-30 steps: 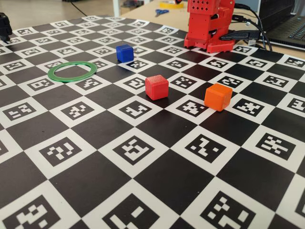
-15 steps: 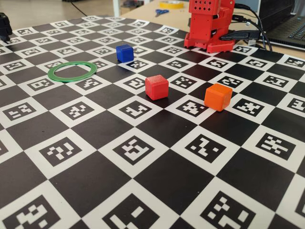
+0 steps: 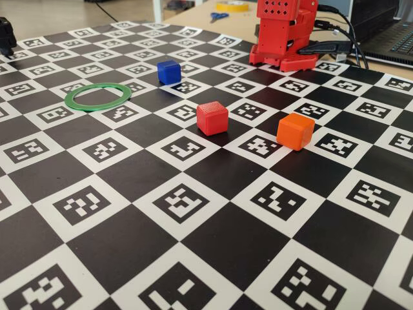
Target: Grab the red cube then put it in the green circle then put the blue cube on top and finally the orange cube on top
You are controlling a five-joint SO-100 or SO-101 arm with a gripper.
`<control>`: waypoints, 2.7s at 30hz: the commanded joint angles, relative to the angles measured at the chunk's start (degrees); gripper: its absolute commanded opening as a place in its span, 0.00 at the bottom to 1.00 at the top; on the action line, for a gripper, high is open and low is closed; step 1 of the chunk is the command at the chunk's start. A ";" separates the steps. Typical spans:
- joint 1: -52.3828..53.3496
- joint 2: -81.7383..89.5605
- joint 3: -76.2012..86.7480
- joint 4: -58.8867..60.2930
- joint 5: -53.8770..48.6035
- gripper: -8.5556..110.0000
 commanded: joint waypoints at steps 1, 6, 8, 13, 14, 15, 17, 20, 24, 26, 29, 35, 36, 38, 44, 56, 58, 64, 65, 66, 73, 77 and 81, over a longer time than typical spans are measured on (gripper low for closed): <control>1.93 -0.79 -4.22 0.35 2.20 0.40; 2.99 -1.76 1.49 -4.48 2.81 0.40; 3.16 -1.85 4.22 -6.77 2.81 0.40; 2.90 -1.85 10.46 -11.87 4.22 0.40; 2.72 -1.85 11.69 -12.83 4.75 0.40; 2.64 -1.85 12.83 -13.80 5.27 0.40; 2.37 -1.85 15.29 -16.00 5.89 0.40; 1.76 -1.85 18.98 -19.07 6.86 0.40; 1.14 -2.20 23.12 -23.03 7.12 0.40; 0.88 -2.55 24.70 -24.87 7.29 0.40; 0.35 -3.34 26.37 -26.72 7.65 0.40; -0.35 -6.42 27.86 -30.06 8.00 0.40; -0.35 -6.94 27.86 -30.41 7.91 0.40; -0.35 -8.00 27.95 -31.03 8.00 0.40; 0.09 -9.93 27.95 -33.05 7.73 0.39; 0.53 -10.72 27.69 -34.45 7.12 0.35; 0.70 -10.81 27.51 -34.63 6.94 0.34; 1.14 -11.25 27.25 -34.63 6.77 0.27; 1.32 -11.34 27.07 -34.63 6.68 0.27; 1.49 -11.43 26.98 -34.63 6.42 0.26; 2.11 -11.51 26.98 -34.63 5.10 0.23; 2.37 -11.51 26.98 -34.80 4.48 0.20; 2.72 -10.55 27.25 -35.42 2.64 0.15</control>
